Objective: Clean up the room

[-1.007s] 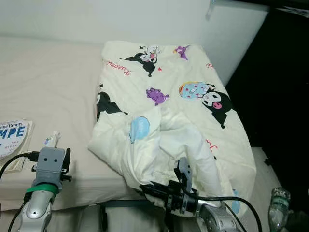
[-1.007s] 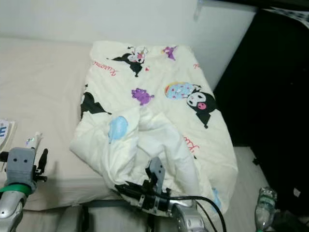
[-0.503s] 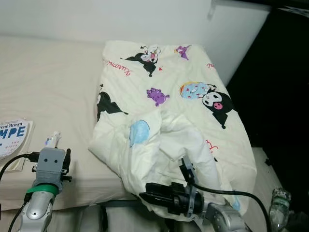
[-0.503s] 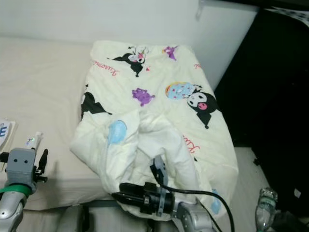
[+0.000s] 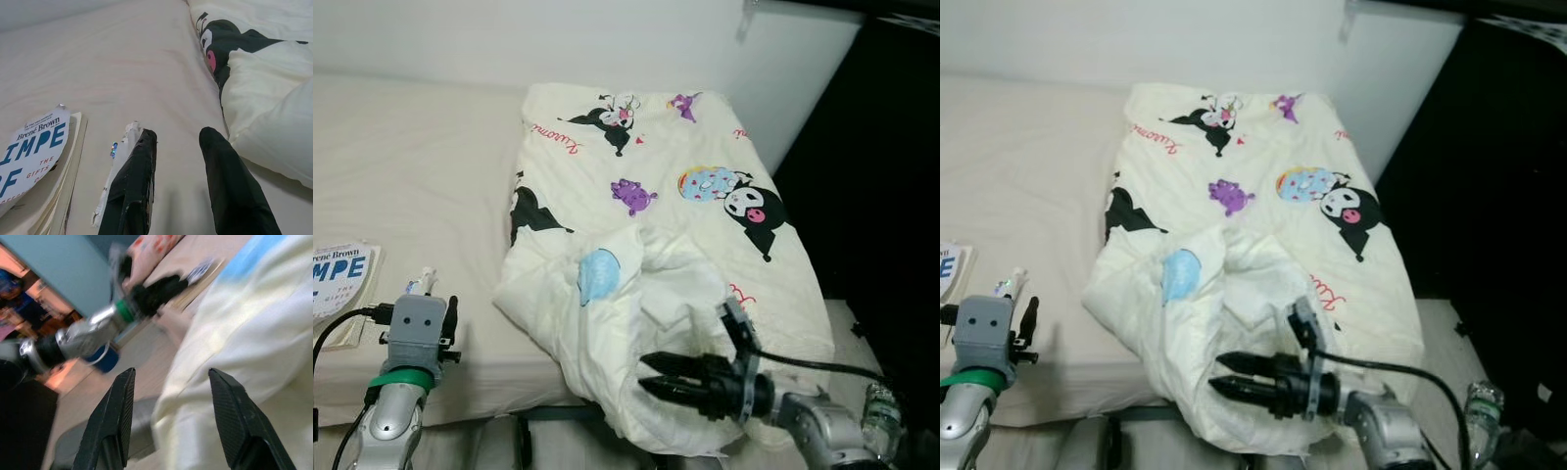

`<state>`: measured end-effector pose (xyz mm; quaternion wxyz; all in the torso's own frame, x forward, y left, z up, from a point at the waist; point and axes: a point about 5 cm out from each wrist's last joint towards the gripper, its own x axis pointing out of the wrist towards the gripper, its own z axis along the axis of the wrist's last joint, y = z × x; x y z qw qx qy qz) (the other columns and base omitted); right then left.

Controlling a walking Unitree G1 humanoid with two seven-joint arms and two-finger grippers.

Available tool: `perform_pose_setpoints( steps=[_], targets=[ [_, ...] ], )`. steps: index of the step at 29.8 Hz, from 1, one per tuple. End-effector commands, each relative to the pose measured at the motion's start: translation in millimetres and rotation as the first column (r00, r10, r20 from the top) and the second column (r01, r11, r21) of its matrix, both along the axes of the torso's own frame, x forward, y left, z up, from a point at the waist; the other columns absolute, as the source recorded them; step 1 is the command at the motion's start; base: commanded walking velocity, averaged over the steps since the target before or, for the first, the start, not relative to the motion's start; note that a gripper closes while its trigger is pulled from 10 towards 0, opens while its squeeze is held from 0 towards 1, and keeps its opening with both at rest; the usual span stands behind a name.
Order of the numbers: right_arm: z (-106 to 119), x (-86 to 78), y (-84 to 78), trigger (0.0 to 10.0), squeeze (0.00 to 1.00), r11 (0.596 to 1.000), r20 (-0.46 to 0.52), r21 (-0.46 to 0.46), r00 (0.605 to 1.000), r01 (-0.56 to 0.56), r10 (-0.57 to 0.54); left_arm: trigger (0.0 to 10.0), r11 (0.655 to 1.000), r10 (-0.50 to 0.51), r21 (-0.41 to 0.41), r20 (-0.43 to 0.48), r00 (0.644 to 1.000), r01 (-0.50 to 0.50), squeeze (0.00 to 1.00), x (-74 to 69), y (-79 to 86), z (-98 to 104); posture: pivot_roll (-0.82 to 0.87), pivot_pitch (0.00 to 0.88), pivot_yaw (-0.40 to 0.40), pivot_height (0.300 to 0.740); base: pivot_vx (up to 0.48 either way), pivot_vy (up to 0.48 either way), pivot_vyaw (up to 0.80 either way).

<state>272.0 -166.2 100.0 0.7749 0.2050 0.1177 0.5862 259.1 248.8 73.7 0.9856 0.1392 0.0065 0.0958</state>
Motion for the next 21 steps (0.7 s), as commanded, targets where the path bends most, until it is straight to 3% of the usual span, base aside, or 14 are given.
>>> perform_pose_setpoints(
  steps=[1, 3, 6, 8, 9, 10, 11, 14, 16, 17, 19, 21],
  targets=[
    [9, 7.4, -15.0, 10.0, 0.0, 0.997, 0.015, 0.025, 0.997, 0.075, -0.075, 10.0, 1.0, -0.009, -0.003, -0.017, 1.0, 0.009, 0.0, -0.4, -3.1, -5, 0.07, 0.024, -0.063, 0.606, 0.0, 0.0, 0.0],
    [25, 22.9, -24.2, 10.0, 0.0, 0.982, 0.06, 0.069, 0.981, 0.178, -0.182, 10.0, 1.0, -0.016, -0.005, -0.011, 1.0, 0.016, 0.0, 2.5, -5.4, -4, 0.07, 0.021, -0.066, 0.606, 0.0, 0.0, 0.0],
    [34, 33.8, -26.6, 10.0, 0.0, 0.961, 0.087, 0.097, 0.96, 0.259, -0.267, 10.0, 1.0, -0.018, -0.006, -0.006, 1.0, 0.017, 0.0, 3.6, -6.4, -3, 0.07, 0.021, -0.066, 0.606, 0.0, 0.0, 0.0],
    [34, 52.0, -19.5, 10.0, 0.0, 0.912, 0.133, 0.006, 0.903, 0.411, -0.408, 10.0, 1.0, -0.02, -0.006, -0.002, 1.0, 0.02, 0.0, 3.9, -6.9, -3, 0.07, 0.021, -0.067, 0.606, 0.0, 0.0, 0.0],
    [34, 52.0, -19.5, 10.0, 0.0, 0.912, 0.133, 0.006, 0.903, 0.411, -0.408, 10.0, 1.0, -0.02, -0.006, -0.002, 1.0, 0.02, 0.0, 3.9, -6.9, -3, 0.07, 0.021, -0.067, 0.606, 0.0, 0.0, 0.0],
    [31, 60.8, -15.1, 10.0, 0.91, 0.872, 0.133, -0.036, 0.867, 0.488, -0.48, 10.0, 1.0, -0.02, -0.007, -0.002, 1.0, 0.02, 0.0, 3.9, -7.5, -3, 0.06, 0.02, -0.069, 0.606, 0.0, 0.0, 0.0],
    [26, 66.8, -9.9, 10.0, 1.0, 0.843, 0.102, -0.066, 0.844, 0.534, -0.527, 10.0, 1.0, -0.021, -0.007, -0.002, 1.0, 0.021, 0.0, 3.9, -8.3, -4, 0.07, 0.021, -0.071, 0.606, 0.0, 0.0, 0.0],
    [23, 68.1, -2.6, 10.0, 1.0, 0.845, 0.087, -0.068, 0.847, 0.53, -0.524, 10.0, 1.0, -0.022, -0.007, -0.002, 1.0, 0.022, 0.0, 3.8, -9.3, -4, 0.07, 0.026, -0.077, 0.606, 0.0, 0.0, 0.0],
    [15, 66.7, 21.2, 10.0, 1.0, 0.876, 0.069, -0.078, 0.879, 0.476, -0.472, 10.0, 0.998, -0.051, 0.02, -0.004, 0.999, 0.051, 0.0, 3.0, -14.9, -3, 0.07, 0.037, -0.087, 0.606, 0.0, 0.0, 0.0],
    [15, 66.7, 21.2, 10.0, 1.0, 0.876, 0.069, -0.078, 0.879, 0.476, -0.472, 10.0, 0.998, -0.051, 0.02, -0.004, 0.999, 0.051, 0.0, 3.0, -14.9, -3, 0.07, 0.037, -0.087, 0.606, 0.0, 0.0, 0.0],
    [10, 68.1, 47.5, 10.0, 1.0, 0.893, 0.035, -0.071, 0.896, 0.444, -0.443, 10.0, 0.994, -0.104, 0.04, -0.008, 0.995, 0.104, 0.0, 1.1, -27.5, -5, 0.07, 0.054, -0.094, 0.606, 0.0, 0.0, 0.0],
    [8, 70.3, 62.5, 10.0, 1.0, 0.899, 0.023, -0.073, 0.902, 0.433, -0.432, 10.0, 0.991, -0.13, 0.044, -0.013, 0.991, 0.13, 0.0, -0.7, -35.0, -7, 0.07, 0.059, -0.096, 0.606, 0.0, 0.0, 0.0]
  ],
)
